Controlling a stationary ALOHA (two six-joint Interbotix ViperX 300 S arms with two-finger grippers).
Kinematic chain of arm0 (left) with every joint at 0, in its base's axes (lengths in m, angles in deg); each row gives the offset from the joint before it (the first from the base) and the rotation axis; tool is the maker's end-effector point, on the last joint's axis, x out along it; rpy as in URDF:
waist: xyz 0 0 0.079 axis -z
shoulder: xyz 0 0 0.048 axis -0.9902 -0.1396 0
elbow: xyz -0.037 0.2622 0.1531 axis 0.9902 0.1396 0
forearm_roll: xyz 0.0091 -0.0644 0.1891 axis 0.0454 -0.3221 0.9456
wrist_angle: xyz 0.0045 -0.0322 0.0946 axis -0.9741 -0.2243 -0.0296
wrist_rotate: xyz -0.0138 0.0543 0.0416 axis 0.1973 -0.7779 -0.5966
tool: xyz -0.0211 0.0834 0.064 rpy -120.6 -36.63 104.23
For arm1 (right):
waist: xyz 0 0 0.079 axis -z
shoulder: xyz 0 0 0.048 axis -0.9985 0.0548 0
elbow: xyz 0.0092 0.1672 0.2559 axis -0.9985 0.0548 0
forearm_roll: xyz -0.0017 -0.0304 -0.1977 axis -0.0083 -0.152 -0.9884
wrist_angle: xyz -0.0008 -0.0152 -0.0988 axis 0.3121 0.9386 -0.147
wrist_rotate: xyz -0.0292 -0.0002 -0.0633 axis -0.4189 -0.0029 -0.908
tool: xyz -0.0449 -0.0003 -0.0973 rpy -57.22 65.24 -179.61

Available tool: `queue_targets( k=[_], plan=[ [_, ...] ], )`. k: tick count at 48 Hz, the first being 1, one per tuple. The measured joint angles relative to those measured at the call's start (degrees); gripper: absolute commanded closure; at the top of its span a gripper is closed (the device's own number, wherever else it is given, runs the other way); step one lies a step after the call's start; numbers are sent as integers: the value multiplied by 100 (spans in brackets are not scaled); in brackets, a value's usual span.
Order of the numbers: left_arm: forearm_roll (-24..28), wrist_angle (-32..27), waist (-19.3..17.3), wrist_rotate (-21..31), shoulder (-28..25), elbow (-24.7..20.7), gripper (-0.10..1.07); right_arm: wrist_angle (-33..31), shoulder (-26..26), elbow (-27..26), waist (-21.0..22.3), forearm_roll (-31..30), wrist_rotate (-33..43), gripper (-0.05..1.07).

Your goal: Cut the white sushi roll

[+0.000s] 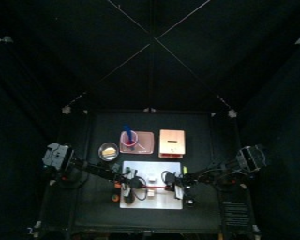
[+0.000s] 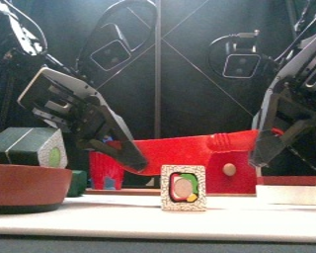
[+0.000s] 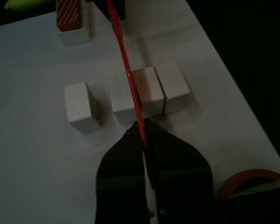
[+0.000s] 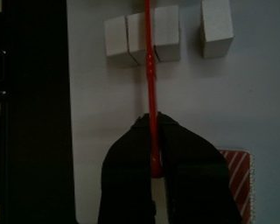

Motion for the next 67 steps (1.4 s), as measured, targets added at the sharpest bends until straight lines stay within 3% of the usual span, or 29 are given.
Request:
queue_targets(
  k=[36, 43, 54, 67],
  plan=[
    [62, -378, -325, 0, 9, 44, 74, 44, 439, -167, 211, -308, 0, 86],
    [167, -387, -457, -9, 53, 88, 74, 44, 492, -193, 290, -466, 9, 80],
    [255, -413, -562, -9, 35, 105, 74, -53, 677, -281, 422, -510, 9, 59],
    [281, -431, -545, -44, -105, 132, 74, -79, 888, -396, 466, -527, 18, 56]
  ],
)
